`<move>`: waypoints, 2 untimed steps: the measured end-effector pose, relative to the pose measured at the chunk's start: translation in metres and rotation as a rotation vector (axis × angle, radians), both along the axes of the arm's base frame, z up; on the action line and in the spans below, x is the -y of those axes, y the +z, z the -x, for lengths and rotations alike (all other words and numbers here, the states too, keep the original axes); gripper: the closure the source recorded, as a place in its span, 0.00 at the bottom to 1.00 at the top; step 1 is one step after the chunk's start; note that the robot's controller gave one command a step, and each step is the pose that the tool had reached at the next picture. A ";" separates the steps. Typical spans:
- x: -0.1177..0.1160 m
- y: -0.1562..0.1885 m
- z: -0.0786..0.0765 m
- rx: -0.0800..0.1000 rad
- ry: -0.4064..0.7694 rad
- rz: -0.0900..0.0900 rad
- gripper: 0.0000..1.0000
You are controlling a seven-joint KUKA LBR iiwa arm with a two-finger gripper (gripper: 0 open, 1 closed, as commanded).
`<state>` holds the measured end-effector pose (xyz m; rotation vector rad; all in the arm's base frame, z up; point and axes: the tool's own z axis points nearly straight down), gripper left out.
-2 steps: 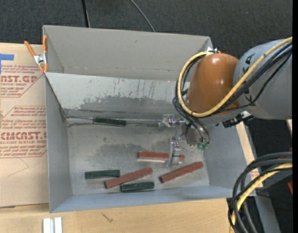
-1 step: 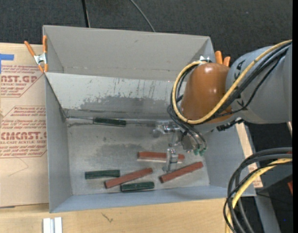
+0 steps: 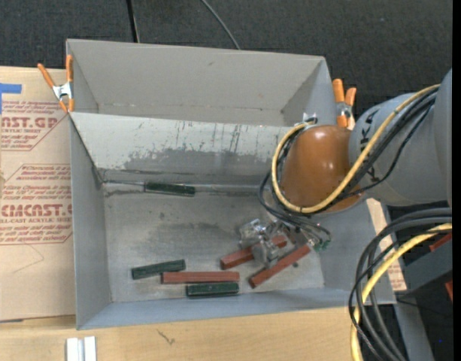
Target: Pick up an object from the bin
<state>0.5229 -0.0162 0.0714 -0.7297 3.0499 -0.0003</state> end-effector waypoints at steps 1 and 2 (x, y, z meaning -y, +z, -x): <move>0.000 0.000 0.000 0.000 0.000 0.000 1.00; 0.014 0.139 0.028 -0.003 -0.040 0.000 1.00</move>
Offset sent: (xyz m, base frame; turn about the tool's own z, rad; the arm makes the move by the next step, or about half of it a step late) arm -0.0283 -0.0149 0.1393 0.0397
